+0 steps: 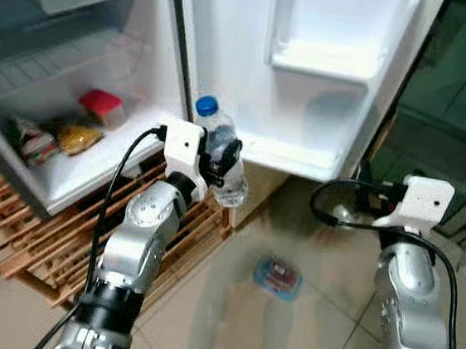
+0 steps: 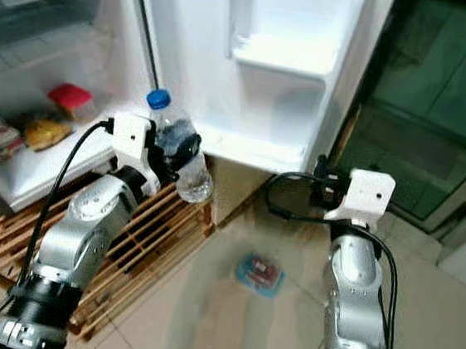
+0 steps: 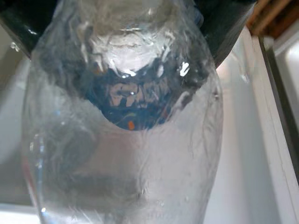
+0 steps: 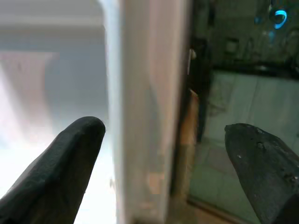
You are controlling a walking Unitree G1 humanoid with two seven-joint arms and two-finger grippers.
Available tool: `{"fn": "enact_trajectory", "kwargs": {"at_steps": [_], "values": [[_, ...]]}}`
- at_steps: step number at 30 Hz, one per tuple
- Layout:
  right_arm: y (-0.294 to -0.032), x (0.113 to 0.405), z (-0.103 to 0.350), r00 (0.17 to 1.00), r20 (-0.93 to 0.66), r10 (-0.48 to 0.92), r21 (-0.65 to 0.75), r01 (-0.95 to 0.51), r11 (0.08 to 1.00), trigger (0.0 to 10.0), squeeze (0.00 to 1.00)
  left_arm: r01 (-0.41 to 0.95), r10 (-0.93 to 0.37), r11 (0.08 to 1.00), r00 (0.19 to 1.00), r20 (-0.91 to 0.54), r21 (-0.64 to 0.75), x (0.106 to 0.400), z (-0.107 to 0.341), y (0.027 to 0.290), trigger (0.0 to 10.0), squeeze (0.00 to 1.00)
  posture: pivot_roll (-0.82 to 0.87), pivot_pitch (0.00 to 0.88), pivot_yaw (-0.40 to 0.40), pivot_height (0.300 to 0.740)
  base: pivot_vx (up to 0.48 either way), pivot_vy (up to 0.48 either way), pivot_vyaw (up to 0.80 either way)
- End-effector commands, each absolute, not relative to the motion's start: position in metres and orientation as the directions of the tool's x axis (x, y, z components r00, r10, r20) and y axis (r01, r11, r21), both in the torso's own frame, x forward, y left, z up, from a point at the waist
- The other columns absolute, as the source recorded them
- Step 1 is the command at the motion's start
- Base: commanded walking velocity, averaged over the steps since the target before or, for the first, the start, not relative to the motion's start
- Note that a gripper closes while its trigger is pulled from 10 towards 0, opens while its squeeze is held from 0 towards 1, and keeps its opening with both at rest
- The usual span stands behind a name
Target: Restocking fridge
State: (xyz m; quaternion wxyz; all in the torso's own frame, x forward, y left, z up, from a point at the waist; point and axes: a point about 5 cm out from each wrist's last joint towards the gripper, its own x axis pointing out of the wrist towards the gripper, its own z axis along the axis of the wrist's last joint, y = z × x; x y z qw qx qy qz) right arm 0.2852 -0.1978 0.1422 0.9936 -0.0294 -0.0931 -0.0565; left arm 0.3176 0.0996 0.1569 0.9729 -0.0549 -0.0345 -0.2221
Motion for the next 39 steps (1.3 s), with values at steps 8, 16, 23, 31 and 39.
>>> {"fn": "enact_trajectory", "kwargs": {"at_steps": [8, 16, 23, 31, 39], "values": [[-0.187, 0.269, 0.141, 0.979, 0.196, -0.053, -0.072, 0.068, 0.995, 10.0, 0.14, 0.437, -0.417, 0.898, 0.882, 0.221, -0.048, 0.320, 0.190, 0.106, 10.0, 0.00, -0.18, 0.010, 0.039, 0.740, 0.120, 0.000, 0.00], [-0.189, 0.264, 0.142, 0.978, 0.197, -0.065, -0.075, 0.081, 0.994, 10.0, 0.14, 0.423, -0.401, 0.905, 0.884, 0.240, -0.043, 0.322, 0.196, 0.110, 10.0, 0.00, -0.21, 0.027, 0.048, 0.740, 0.000, 0.000, 0.00], [-0.188, 0.261, 0.142, 0.980, 0.190, -0.063, -0.068, 0.077, 0.995, 10.0, 0.15, 0.297, -0.295, 0.954, 0.923, 0.248, 0.028, 0.335, 0.189, 0.118, 10.0, 0.00, -0.21, 0.034, 0.049, 0.740, 0.000, 0.000, 0.00], [-0.178, 0.261, 0.142, 0.984, 0.177, -0.016, -0.037, 0.023, 0.999, 10.0, 0.14, 0.279, -0.289, 0.957, 0.913, 0.290, 0.076, 0.360, 0.189, 0.101, 10.0, 0.00, -0.24, 0.050, 0.047, 0.740, 0.000, 0.000, 0.00], [-0.181, 0.251, 0.141, 0.986, 0.165, -0.028, -0.043, 0.035, 0.998, 10.0, 0.14, 0.221, -0.245, 0.969, 0.905, 0.348, 0.107, 0.375, 0.204, 0.096, 10.0, 0.00, -0.30, 0.092, 0.066, 0.740, 0.000, 0.000, 0.00]]}}
